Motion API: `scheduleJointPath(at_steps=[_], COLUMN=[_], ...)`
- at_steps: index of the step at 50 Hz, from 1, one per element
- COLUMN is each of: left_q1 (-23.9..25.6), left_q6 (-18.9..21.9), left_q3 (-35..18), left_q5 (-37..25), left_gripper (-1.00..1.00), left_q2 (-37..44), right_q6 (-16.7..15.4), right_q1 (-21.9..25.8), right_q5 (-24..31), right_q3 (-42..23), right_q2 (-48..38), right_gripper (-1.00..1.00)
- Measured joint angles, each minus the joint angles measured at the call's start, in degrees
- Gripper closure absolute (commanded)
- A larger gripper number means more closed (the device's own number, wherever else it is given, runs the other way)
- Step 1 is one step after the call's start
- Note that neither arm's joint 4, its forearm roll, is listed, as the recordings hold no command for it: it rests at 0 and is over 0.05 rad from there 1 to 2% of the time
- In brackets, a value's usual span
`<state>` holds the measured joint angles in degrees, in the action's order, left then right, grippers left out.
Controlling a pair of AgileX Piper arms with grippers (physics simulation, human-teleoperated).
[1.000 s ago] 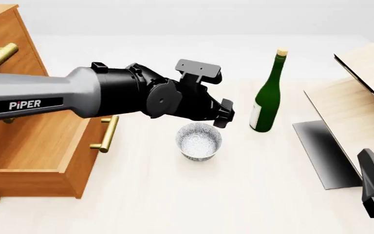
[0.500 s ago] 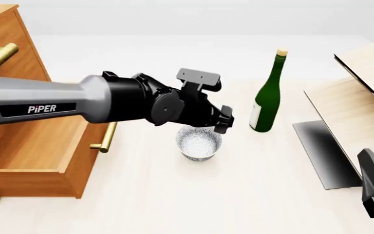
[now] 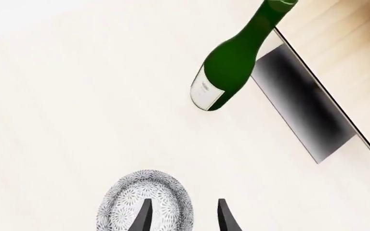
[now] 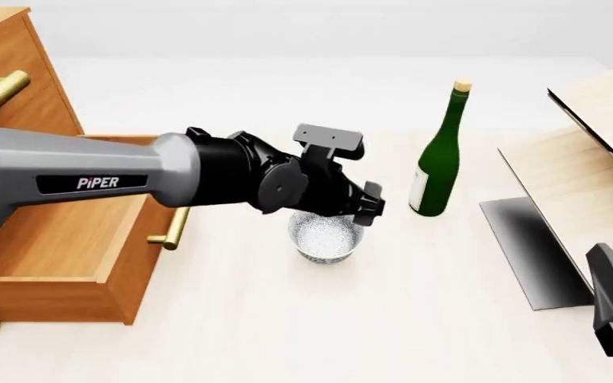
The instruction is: Put the bowl in the bottom drawer of the cabinet.
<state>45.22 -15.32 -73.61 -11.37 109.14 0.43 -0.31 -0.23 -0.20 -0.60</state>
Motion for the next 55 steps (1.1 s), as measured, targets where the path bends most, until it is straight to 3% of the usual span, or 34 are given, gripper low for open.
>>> scheduleJointPath(at_steps=[55], left_q1=[-1.12], left_q6=[-2.17], left_q3=[-1.8], left_q5=[0.81], left_gripper=[-1.0], left_q2=[4.25], right_q6=[-0.01], right_q1=[-0.18], right_q5=[-0.08], right_q3=[0.01], right_q2=[-0.07], right_gripper=[-1.0])
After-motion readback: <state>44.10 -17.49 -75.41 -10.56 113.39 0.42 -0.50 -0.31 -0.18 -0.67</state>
